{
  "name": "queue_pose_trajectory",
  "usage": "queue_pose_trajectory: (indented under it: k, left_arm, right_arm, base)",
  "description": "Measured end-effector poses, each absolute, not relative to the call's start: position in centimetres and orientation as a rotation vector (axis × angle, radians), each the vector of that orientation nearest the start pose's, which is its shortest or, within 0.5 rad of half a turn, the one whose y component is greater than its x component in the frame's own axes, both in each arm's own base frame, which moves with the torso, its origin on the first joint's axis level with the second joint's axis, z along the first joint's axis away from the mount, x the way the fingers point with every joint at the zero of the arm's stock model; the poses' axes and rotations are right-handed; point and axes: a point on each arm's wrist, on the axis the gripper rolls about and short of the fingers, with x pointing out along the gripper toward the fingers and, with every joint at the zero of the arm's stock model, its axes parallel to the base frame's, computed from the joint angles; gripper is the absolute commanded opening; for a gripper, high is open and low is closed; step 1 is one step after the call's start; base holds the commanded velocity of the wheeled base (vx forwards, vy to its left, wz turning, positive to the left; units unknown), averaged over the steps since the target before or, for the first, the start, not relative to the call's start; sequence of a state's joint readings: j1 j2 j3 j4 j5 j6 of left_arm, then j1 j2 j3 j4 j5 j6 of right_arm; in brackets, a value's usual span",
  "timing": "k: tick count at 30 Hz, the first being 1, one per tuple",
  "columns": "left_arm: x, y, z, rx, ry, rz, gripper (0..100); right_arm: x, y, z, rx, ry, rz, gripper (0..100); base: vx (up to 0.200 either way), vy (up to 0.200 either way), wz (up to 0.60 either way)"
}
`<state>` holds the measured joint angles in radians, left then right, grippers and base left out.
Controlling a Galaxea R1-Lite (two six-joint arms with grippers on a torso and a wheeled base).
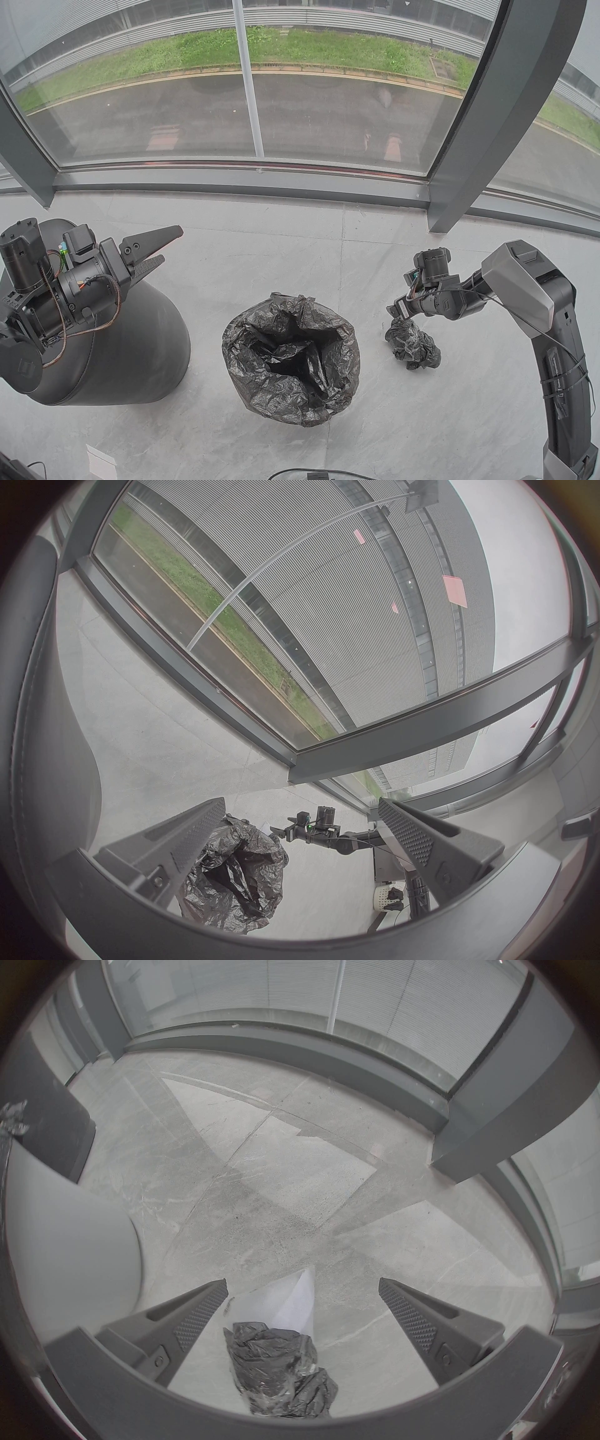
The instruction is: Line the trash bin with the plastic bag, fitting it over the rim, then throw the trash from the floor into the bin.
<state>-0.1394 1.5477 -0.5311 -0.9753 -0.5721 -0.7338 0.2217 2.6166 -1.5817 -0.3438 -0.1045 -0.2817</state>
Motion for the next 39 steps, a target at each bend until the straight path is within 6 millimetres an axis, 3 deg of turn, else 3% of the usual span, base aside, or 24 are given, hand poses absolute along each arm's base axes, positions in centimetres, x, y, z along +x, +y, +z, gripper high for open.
queue_pose_trajectory:
  k: [9, 16, 30, 39]
  left_arm:
    - [24.9, -4.7, 18.1, -0.715, 0.322, -0.654, 100]
    - [25.2, -4.7, 17.7, -0.717, 0.332, -0.648, 100]
    - [25.6, -4.7, 17.2, -0.721, 0.348, -0.639, 100]
    - [25.7, -4.7, 17.2, -0.721, 0.349, -0.638, 100]
  right_arm:
    - [49.9, 10.4, -1.4, -0.273, 0.713, 0.241, 100]
    - [49.9, 10.7, -2.2, -0.191, 0.811, 0.28, 100]
    - [49.9, 10.8, -2.1, -0.197, 0.867, 0.319, 100]
    - [50.6, 11.0, -3.3, -0.192, 0.892, 0.319, 100]
  base:
    - [0.0, 0.0, 0.0]
    - [0.0, 0.0, 0.0]
    - [0.0, 0.0, 0.0]
    - [0.0, 0.0, 0.0]
